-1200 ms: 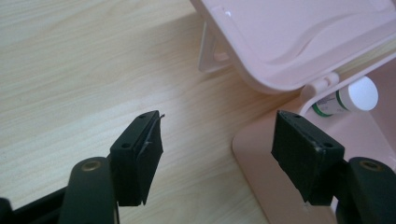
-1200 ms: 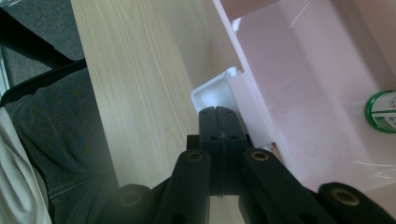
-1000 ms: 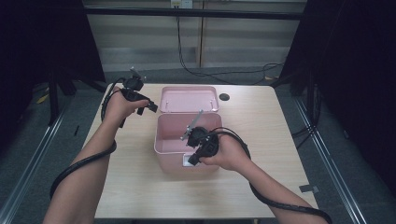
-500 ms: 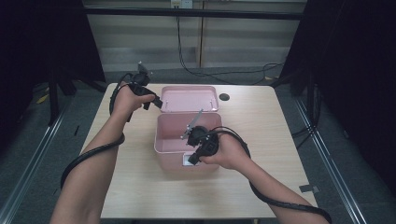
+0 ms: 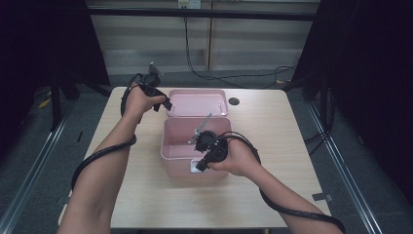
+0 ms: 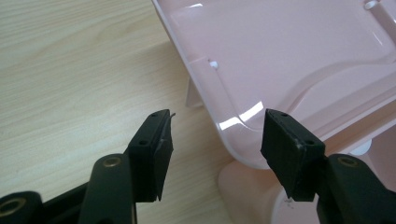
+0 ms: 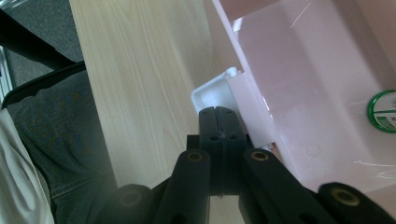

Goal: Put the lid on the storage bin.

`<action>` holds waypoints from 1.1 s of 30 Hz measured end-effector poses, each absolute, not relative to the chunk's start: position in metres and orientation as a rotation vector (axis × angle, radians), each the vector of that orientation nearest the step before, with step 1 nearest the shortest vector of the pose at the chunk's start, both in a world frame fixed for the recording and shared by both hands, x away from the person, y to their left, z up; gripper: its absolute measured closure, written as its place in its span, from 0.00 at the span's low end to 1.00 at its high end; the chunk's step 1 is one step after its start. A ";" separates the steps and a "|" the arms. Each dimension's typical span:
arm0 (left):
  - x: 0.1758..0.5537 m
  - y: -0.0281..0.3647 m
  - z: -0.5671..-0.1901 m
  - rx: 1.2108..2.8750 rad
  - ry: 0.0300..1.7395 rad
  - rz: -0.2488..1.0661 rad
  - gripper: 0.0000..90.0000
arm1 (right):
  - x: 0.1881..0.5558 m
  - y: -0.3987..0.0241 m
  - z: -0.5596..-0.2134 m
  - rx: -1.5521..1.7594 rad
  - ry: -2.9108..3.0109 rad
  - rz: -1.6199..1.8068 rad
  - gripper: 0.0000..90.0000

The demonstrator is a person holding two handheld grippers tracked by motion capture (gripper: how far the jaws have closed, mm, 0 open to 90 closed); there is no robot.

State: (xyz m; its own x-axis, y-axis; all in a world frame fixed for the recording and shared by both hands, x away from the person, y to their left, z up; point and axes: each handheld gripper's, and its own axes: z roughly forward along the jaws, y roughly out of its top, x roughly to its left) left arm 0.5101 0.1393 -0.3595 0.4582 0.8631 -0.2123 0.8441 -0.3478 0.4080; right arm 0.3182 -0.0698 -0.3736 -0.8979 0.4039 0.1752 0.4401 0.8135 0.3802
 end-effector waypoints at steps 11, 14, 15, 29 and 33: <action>0.519 0.132 -0.361 2.248 1.433 0.062 0.48 | 0.319 -0.070 -0.374 -0.677 -2.909 -0.645 1.00; 0.523 0.131 -0.362 2.258 1.432 0.062 0.49 | 0.319 -0.069 -0.373 -0.691 -2.906 -0.636 1.00; 0.523 0.130 -0.363 2.246 1.441 0.060 0.49 | 0.319 -0.069 -0.373 -0.698 -2.903 -0.633 1.00; 0.543 0.124 -0.370 2.243 1.478 0.083 0.54 | 0.322 -0.070 -0.374 -0.675 -2.894 -0.655 1.00; 0.549 0.122 -0.374 2.236 1.505 0.089 0.56 | 0.324 -0.070 -0.374 -0.672 -2.887 -0.658 1.00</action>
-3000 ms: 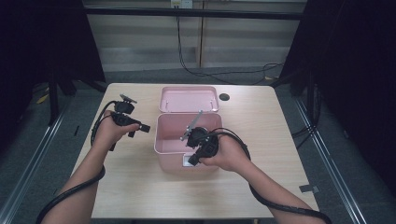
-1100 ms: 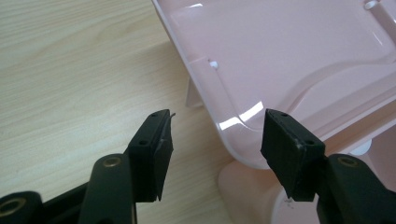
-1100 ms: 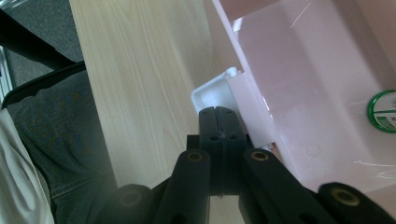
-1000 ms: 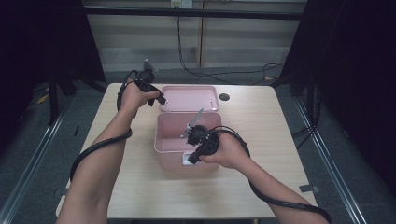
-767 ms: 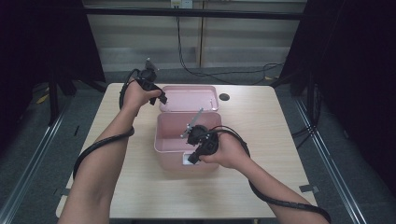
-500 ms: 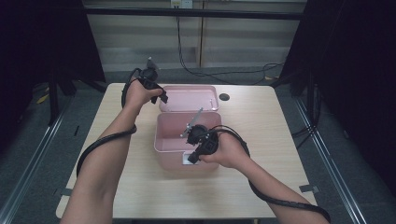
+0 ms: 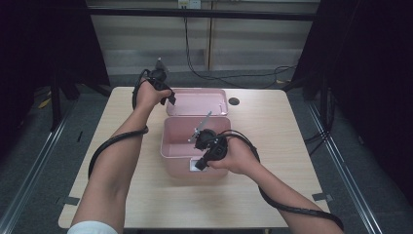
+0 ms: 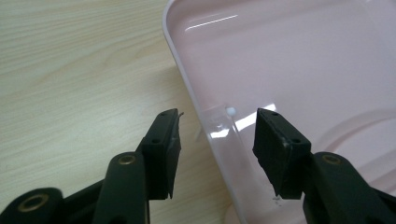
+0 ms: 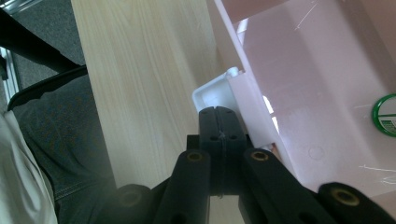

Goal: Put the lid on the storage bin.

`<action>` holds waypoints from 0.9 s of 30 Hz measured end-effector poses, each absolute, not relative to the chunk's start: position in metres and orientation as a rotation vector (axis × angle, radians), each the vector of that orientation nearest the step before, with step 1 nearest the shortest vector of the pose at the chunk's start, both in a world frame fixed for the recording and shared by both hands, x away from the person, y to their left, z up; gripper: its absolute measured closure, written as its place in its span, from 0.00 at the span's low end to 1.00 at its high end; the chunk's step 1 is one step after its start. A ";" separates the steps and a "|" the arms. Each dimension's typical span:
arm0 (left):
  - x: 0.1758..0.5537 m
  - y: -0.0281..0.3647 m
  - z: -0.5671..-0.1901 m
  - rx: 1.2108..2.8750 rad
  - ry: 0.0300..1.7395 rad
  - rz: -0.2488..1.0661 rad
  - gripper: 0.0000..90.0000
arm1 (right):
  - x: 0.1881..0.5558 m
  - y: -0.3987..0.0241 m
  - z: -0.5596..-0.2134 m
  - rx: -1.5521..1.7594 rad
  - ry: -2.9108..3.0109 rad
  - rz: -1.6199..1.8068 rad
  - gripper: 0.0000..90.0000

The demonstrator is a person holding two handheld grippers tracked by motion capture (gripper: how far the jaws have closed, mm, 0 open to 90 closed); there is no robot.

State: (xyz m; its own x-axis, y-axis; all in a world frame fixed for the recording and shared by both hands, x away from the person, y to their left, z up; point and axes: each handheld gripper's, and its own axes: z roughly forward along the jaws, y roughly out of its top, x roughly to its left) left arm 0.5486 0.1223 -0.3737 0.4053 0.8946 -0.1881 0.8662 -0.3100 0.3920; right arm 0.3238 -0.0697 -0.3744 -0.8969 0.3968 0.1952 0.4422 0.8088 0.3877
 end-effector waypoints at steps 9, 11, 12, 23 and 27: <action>0.562 0.121 -0.380 2.190 1.554 0.104 0.62 | 0.326 -0.069 -0.374 -0.679 -2.884 -0.650 1.00; 0.564 0.120 -0.381 2.197 1.558 0.093 0.64 | 0.326 -0.069 -0.374 -0.678 -2.881 -0.648 1.00; 0.565 0.119 -0.382 2.183 1.569 0.094 0.65 | 0.326 -0.069 -0.374 -0.678 -2.878 -0.649 1.00; 0.570 0.120 -0.386 2.165 1.614 0.088 0.89 | 0.326 -0.068 -0.374 -0.685 -2.882 -0.646 1.00; 0.570 0.120 -0.382 2.153 1.626 0.081 0.91 | 0.326 -0.068 -0.374 -0.685 -2.885 -0.641 1.00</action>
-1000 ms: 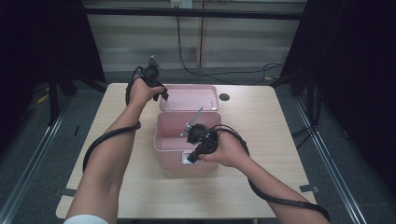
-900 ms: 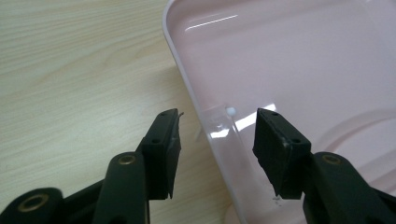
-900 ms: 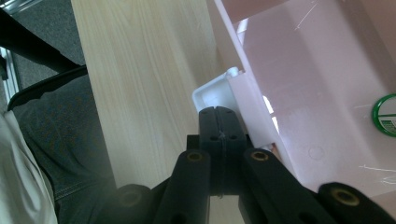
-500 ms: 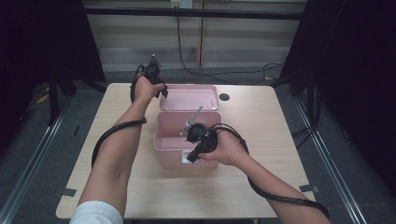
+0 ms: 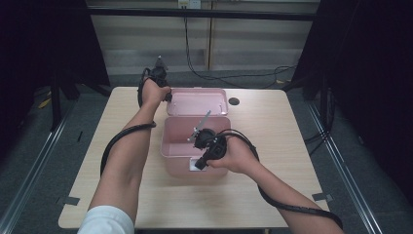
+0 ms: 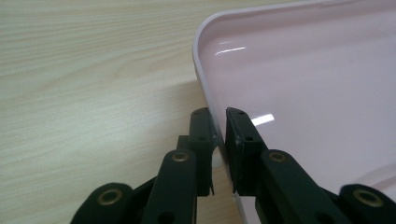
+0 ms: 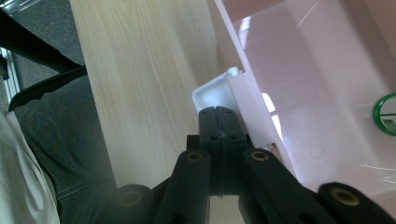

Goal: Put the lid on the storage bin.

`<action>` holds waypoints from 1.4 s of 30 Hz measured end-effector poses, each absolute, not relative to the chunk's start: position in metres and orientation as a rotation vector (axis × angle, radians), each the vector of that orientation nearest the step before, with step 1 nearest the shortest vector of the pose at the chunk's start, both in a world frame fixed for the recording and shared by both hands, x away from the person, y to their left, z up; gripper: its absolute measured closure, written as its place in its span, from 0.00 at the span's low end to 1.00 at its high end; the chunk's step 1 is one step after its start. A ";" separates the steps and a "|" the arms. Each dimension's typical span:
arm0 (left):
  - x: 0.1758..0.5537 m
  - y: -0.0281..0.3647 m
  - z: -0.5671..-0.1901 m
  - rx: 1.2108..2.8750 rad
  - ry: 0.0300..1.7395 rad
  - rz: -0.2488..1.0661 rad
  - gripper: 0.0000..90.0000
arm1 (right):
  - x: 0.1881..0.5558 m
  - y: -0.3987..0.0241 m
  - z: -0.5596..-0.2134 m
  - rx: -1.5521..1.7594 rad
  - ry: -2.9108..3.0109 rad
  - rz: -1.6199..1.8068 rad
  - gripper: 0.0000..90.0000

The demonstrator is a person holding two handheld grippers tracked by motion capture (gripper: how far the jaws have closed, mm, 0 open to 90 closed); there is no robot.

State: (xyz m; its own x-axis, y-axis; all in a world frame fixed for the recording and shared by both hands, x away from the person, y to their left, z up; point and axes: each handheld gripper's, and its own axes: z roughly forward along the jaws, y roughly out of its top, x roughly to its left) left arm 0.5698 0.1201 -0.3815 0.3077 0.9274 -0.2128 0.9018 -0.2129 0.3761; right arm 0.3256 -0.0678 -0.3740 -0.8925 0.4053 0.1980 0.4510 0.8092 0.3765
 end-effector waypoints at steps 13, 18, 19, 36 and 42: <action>0.565 0.124 -0.367 2.143 1.623 0.088 0.92 | 0.326 -0.068 -0.374 -0.700 -2.880 -0.639 1.00; 0.562 0.125 -0.360 2.132 1.612 0.092 0.92 | 0.326 -0.067 -0.374 -0.701 -2.878 -0.639 1.00; 0.562 0.126 -0.358 2.132 1.609 0.090 0.92 | 0.326 -0.067 -0.374 -0.702 -2.878 -0.635 1.00; 0.557 0.131 -0.345 2.136 1.566 0.166 0.85 | 0.329 -0.064 -0.374 -0.725 -2.881 -0.629 1.00; 0.570 0.131 -0.365 2.113 1.599 0.137 0.75 | 0.332 -0.064 -0.374 -0.707 -2.868 -0.642 1.00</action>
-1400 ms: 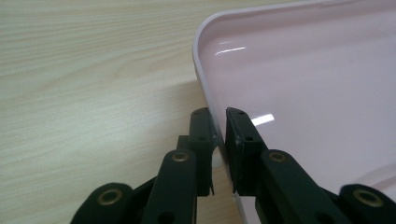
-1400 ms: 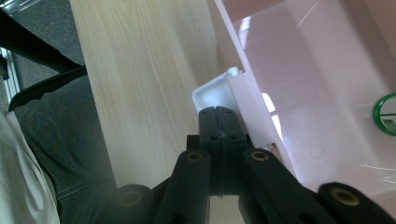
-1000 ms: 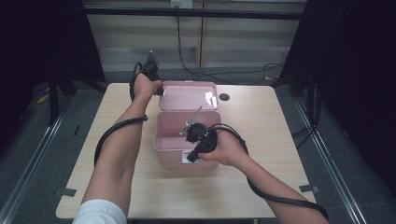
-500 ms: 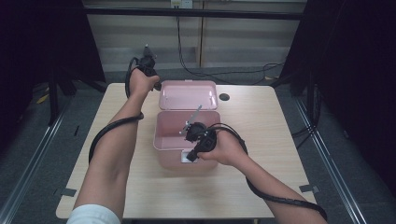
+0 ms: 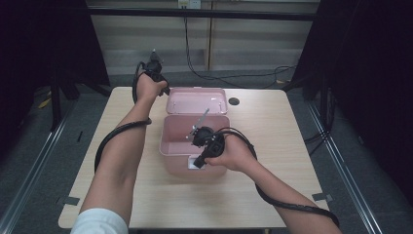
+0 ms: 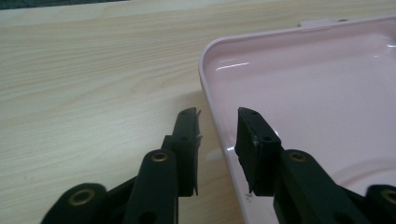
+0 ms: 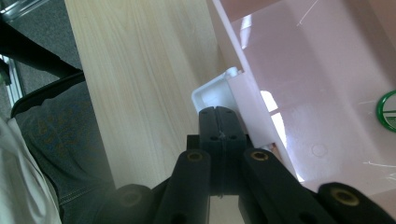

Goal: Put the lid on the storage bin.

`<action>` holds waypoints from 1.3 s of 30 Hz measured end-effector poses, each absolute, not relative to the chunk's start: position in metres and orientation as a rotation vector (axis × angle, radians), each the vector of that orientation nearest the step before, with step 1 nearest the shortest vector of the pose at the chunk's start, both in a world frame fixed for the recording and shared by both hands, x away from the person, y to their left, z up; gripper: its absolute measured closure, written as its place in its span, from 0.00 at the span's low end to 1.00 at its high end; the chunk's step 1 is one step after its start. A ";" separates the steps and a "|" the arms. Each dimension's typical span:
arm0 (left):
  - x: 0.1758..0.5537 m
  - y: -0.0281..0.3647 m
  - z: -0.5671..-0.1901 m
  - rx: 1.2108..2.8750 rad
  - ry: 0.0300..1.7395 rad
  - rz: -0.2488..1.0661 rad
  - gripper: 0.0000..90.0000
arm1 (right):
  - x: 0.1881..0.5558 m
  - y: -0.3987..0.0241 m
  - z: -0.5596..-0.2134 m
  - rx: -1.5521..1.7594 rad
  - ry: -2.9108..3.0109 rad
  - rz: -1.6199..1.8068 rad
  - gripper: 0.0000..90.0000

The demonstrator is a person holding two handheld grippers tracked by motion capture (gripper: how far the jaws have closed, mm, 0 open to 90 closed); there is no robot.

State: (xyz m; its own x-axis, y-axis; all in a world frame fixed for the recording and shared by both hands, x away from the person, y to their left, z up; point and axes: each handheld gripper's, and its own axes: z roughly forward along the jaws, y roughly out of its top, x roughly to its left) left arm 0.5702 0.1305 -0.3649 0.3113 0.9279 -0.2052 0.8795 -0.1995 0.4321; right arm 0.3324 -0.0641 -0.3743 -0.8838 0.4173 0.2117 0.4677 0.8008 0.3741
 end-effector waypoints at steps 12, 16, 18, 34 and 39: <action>0.590 0.115 -0.396 2.147 1.673 0.063 0.91 | 0.335 -0.067 -0.375 -0.693 -2.841 -0.665 1.00; 0.587 0.118 -0.381 2.147 1.682 0.070 0.92 | 0.335 -0.066 -0.375 -0.697 -2.838 -0.663 1.00; 0.585 0.120 -0.373 2.136 1.688 0.088 0.93 | 0.336 -0.066 -0.375 -0.707 -2.842 -0.661 1.00; 0.552 0.138 -0.316 2.069 1.649 0.164 0.96 | 0.335 -0.065 -0.375 -0.793 -2.836 -0.649 1.00; 0.544 0.139 -0.307 2.068 1.641 0.170 0.97 | 0.335 -0.064 -0.375 -0.795 -2.845 -0.645 1.00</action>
